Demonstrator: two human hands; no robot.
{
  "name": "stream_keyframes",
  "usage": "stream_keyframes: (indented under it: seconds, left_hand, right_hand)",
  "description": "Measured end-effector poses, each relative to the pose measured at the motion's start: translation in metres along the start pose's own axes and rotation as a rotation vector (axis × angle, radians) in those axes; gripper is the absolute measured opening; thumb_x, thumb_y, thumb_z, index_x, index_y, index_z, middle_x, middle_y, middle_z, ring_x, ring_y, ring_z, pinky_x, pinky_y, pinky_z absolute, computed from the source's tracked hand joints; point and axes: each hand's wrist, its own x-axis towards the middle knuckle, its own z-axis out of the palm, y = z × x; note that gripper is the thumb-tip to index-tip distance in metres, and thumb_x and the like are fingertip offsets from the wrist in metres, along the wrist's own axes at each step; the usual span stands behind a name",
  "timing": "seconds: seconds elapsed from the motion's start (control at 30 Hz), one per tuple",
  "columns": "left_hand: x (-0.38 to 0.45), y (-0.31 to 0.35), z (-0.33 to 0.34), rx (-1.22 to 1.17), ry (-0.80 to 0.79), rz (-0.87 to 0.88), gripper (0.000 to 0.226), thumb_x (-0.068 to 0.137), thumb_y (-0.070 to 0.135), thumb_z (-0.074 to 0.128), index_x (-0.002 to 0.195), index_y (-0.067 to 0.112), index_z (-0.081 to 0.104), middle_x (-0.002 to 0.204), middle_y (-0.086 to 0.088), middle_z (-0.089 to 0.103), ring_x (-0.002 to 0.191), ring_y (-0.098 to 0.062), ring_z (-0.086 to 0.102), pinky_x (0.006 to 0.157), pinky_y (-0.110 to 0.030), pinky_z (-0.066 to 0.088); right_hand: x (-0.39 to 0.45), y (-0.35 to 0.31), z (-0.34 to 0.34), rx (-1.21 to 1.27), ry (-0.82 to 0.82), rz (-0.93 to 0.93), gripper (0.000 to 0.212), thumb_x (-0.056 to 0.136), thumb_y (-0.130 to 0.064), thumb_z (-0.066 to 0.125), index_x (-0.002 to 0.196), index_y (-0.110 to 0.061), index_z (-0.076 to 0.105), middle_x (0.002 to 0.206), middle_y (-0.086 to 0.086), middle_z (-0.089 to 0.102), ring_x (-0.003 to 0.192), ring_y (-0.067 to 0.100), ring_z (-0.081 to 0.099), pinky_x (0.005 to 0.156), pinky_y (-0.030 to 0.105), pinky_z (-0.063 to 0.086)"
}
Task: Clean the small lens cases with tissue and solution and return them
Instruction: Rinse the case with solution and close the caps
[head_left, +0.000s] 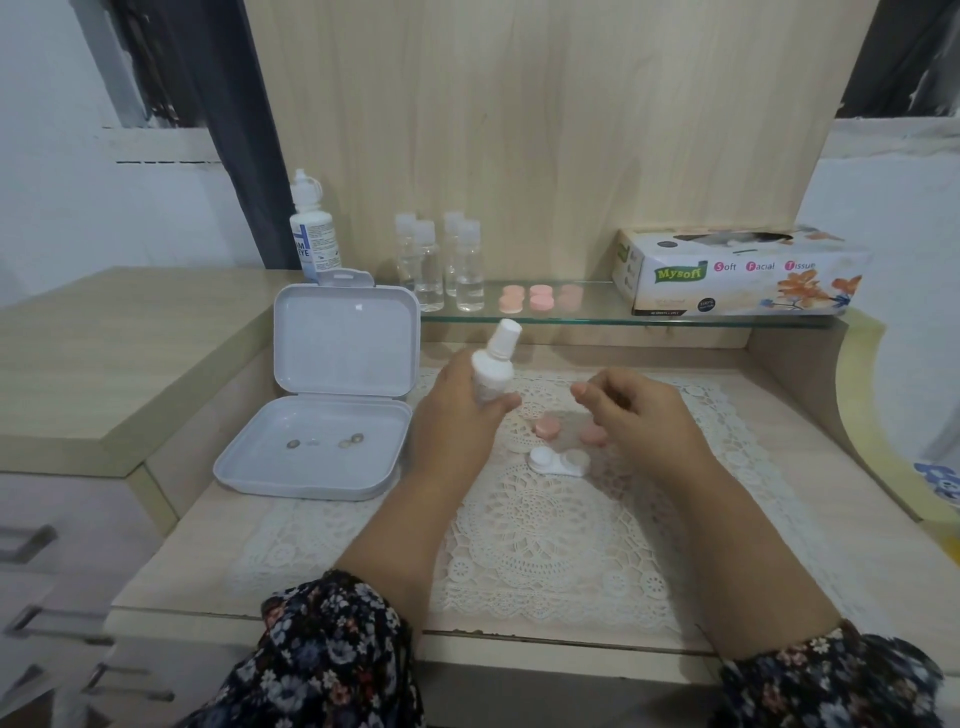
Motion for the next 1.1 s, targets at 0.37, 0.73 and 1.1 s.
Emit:
stream_keyframes:
  seconds: [0.37, 0.73, 1.1]
  left_hand:
    - [0.008, -0.001, -0.004, -0.197, 0.019, -0.162, 0.045, 0.083, 0.035, 0.071, 0.113, 0.020, 0.043, 0.103, 0.006, 0.055, 0.097, -0.017, 0.057, 0.079, -0.030, 0.046]
    - [-0.004, 0.003, -0.006, 0.071, 0.242, 0.638, 0.035, 0.084, -0.013, 0.045, 0.115, -0.001, 0.058, 0.109, -0.017, 0.062, 0.106, -0.027, 0.055, 0.099, -0.031, 0.043]
    - [-0.006, -0.003, 0.013, 0.298, -0.569, 0.394, 0.055, 0.093, -0.008, 0.041, 0.143, 0.015, 0.040, 0.152, 0.000, 0.034, 0.141, -0.012, 0.026, 0.110, -0.014, 0.012]
  right_hand:
    - [-0.004, -0.003, -0.010, -0.073, -0.349, 0.116, 0.035, 0.058, -0.028, 0.092, 0.083, -0.037, 0.070, 0.089, -0.008, 0.064, 0.070, 0.000, 0.057, 0.054, 0.007, 0.039]
    - [-0.002, 0.003, -0.011, -0.131, -0.382, 0.081, 0.023, 0.066, -0.020, 0.088, 0.084, -0.024, 0.075, 0.082, -0.008, 0.067, 0.057, -0.013, 0.054, 0.050, 0.005, 0.039]
    - [0.001, 0.006, -0.012, -0.171, -0.369, 0.077, 0.019, 0.066, -0.025, 0.087, 0.079, -0.031, 0.075, 0.072, -0.014, 0.065, 0.054, -0.010, 0.052, 0.049, 0.006, 0.038]
